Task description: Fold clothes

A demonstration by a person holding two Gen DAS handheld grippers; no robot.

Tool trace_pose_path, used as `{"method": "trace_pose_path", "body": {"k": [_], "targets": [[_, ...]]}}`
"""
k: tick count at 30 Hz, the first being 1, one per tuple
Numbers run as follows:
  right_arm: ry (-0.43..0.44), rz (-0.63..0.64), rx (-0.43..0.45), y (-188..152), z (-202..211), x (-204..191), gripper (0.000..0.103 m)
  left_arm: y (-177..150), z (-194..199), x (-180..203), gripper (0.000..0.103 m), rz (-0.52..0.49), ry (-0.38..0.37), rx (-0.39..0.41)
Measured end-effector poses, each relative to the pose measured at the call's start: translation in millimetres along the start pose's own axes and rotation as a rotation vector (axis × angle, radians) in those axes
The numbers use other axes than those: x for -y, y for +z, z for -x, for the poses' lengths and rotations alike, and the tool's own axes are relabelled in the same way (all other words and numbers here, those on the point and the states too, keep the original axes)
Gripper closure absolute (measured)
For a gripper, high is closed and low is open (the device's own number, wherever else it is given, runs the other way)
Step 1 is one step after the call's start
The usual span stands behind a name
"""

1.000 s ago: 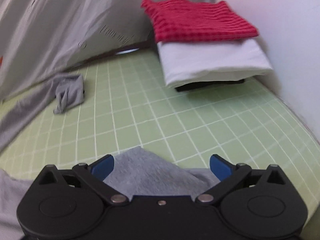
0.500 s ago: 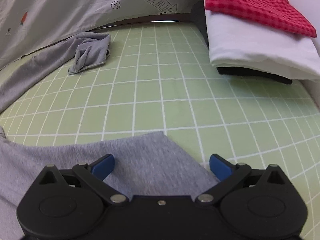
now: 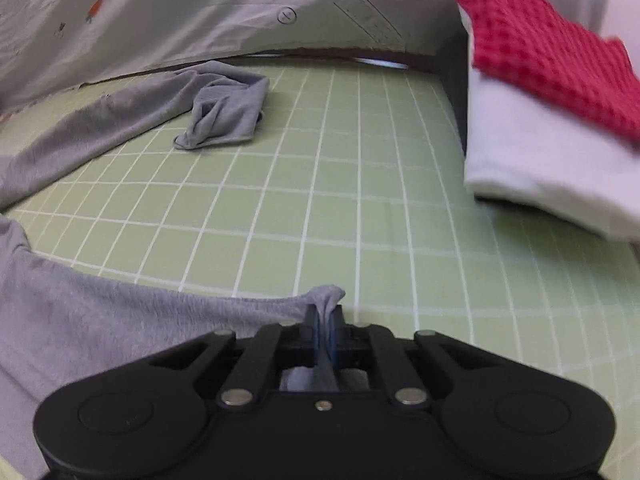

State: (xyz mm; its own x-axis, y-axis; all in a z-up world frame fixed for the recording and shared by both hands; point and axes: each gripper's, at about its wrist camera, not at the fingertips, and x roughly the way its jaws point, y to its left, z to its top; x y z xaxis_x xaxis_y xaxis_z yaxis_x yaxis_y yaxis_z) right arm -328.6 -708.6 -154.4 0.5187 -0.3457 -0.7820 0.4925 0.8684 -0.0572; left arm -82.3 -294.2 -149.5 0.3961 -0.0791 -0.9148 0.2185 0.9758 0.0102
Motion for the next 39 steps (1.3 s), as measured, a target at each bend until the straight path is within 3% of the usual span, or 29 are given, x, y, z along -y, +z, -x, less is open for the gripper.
{"method": "trace_pose_path", "body": {"k": [3,6,7,9,11,13,14,17,19,22,26,29,34,39], "targets": [[-0.050,-0.012,0.060,18,-1,7,0.098,1,-1,0,0.000,0.000,0.000,-0.005],[-0.065,-0.130,0.108,41,-6,26,0.093,0,-1,0,0.000,0.001,0.001,-0.002],[-0.064,-0.158,0.099,46,-11,29,0.077,-1,-1,0,0.000,0.002,0.001,0.001],[-0.109,-0.151,0.075,51,-20,26,0.055,-2,-1,0,0.000,0.000,0.001,0.007],[-0.133,-0.130,0.065,50,-22,22,0.046,-2,0,1,0.000,0.001,0.003,0.007],[-0.104,-0.176,0.048,41,-17,26,0.020,-1,-1,1,0.000,0.003,0.005,0.002],[-0.089,-0.212,0.035,35,-15,29,0.016,-1,-1,1,0.000,0.007,0.007,-0.003],[-0.071,-0.299,-0.018,13,-7,40,0.014,-1,0,2,0.000,0.017,0.014,-0.006],[-0.127,-0.320,-0.022,-4,2,46,0.006,-2,0,2,0.000,0.027,0.019,-0.005],[-0.183,-0.382,-0.046,-31,14,60,0.005,-3,0,3,0.000,0.034,0.023,-0.004],[-0.155,-0.563,-0.061,-61,24,84,0.004,1,-2,2,0.000,0.024,0.015,-0.021],[-0.130,-0.649,-0.005,-74,35,96,0.002,4,-3,2,0.000,0.026,0.015,-0.038],[-0.200,-0.616,0.021,-76,35,104,0.002,5,-4,3,0.000,0.027,0.015,-0.049],[-0.304,-0.394,0.011,-68,29,94,0.002,5,-5,3,0.000,0.026,0.014,-0.055]]}}
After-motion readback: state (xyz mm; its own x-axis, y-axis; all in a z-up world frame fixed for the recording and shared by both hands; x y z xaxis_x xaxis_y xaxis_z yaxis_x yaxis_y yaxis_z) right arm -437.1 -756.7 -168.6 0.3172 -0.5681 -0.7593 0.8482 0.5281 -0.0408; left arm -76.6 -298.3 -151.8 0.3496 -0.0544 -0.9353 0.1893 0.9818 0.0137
